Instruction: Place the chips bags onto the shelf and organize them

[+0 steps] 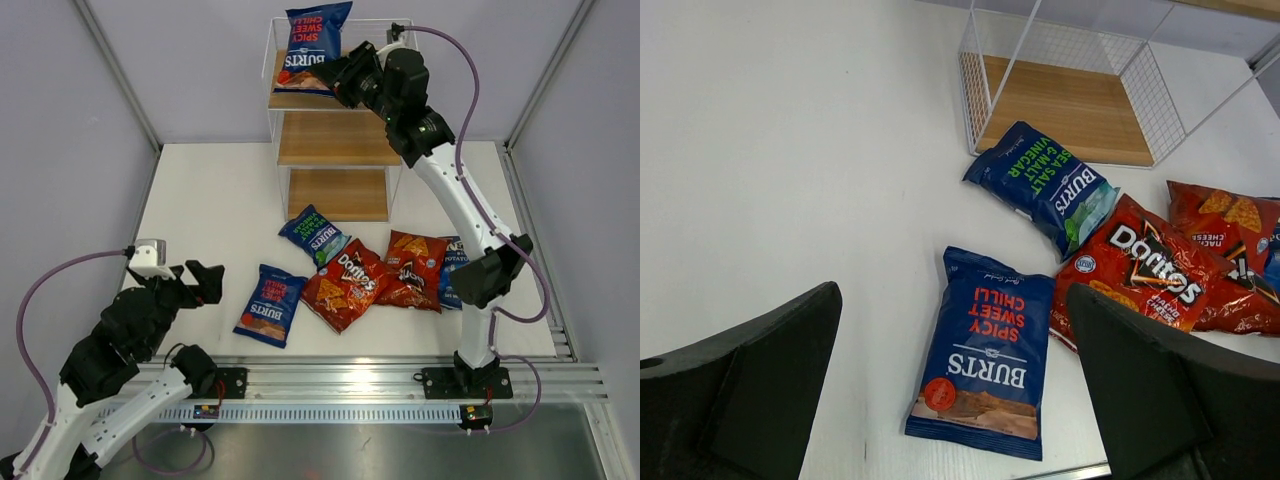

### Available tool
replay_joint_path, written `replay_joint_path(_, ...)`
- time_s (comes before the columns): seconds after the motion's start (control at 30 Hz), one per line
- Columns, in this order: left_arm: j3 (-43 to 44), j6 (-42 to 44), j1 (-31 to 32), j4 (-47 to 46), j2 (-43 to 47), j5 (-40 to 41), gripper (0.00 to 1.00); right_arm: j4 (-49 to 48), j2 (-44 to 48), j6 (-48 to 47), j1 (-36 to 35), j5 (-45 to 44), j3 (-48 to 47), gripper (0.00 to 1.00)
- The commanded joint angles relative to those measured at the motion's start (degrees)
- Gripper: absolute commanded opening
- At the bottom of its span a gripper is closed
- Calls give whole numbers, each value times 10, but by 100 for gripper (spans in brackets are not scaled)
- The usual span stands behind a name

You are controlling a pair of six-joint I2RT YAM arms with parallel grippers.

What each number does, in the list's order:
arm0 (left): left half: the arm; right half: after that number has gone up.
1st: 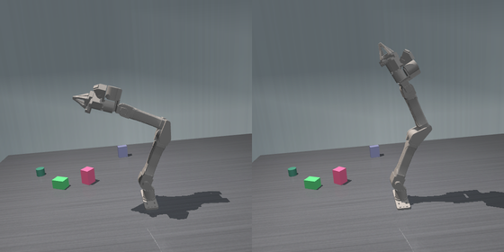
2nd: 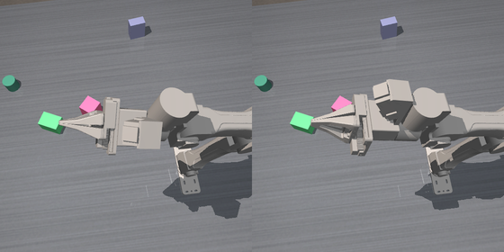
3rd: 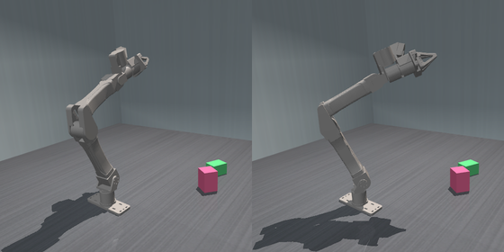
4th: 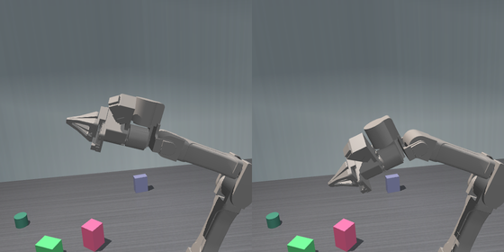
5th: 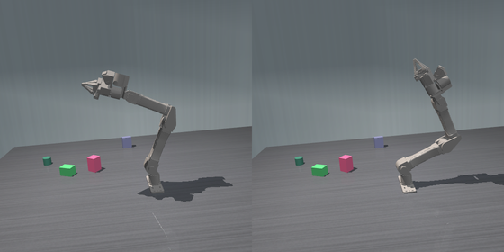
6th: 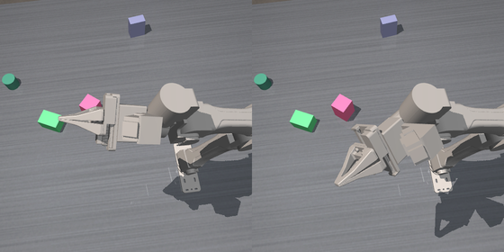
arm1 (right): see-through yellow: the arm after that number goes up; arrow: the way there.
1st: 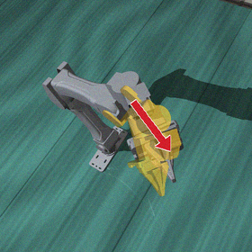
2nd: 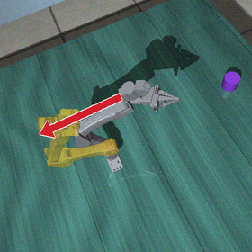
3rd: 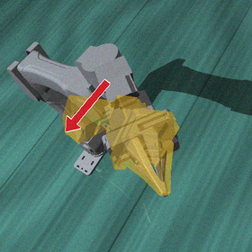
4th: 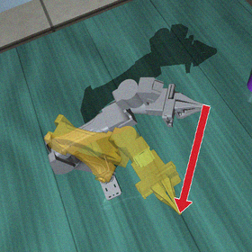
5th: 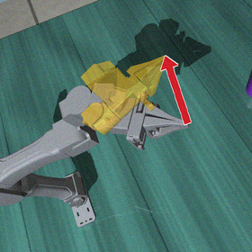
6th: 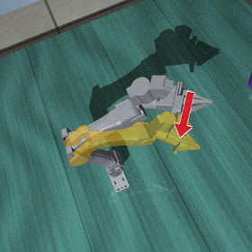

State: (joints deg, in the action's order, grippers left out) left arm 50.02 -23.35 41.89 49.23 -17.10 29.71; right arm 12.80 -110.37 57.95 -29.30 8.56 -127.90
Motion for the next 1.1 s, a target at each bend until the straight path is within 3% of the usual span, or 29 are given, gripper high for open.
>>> replay_joint_path(0.0,-3,11,-1,-29,16,-8,99,41,-48,-31,2,-13,-85,17)
replay_joint_path(0.1,-4,11,-1,-29,20,-6,99,62,-65,-41,2,-17,-111,17)
replay_joint_path(0.27,-4,10,-1,-30,22,-6,99,60,-46,-52,2,-34,-78,19)
replay_joint_path(0.37,-4,12,-1,-30,19,-9,99,60,-38,-57,2,-34,-70,24)
replay_joint_path(0.4,-4,12,-1,-31,18,-9,99,64,-41,-60,2,-35,-77,31)
replay_joint_path(0.6,-5,12,-1,-30,24,-8,99,114,-81,-65,4,-11,-165,29)
replay_joint_path(0.67,-5,11,-1,-30,25,-8,99,124,-88,-62,7,2,-183,48)
replay_joint_path(0.83,-5,10,-1,-30,25,-7,99,131,-93,-71,11,8,-191,51)
replay_joint_path(0.97,-5,10,-1,-30,24,-6,99,171,-104,-110,13,3,-234,59)
replay_joint_path(1.03,-5,11,-1,-30,25,-6,99,188,-98,-127,13,-9,-231,64)
replay_joint_path(1.07,-5,11,-1,-30,26,-6,99,193,-94,-143,13,-12,-224,72)
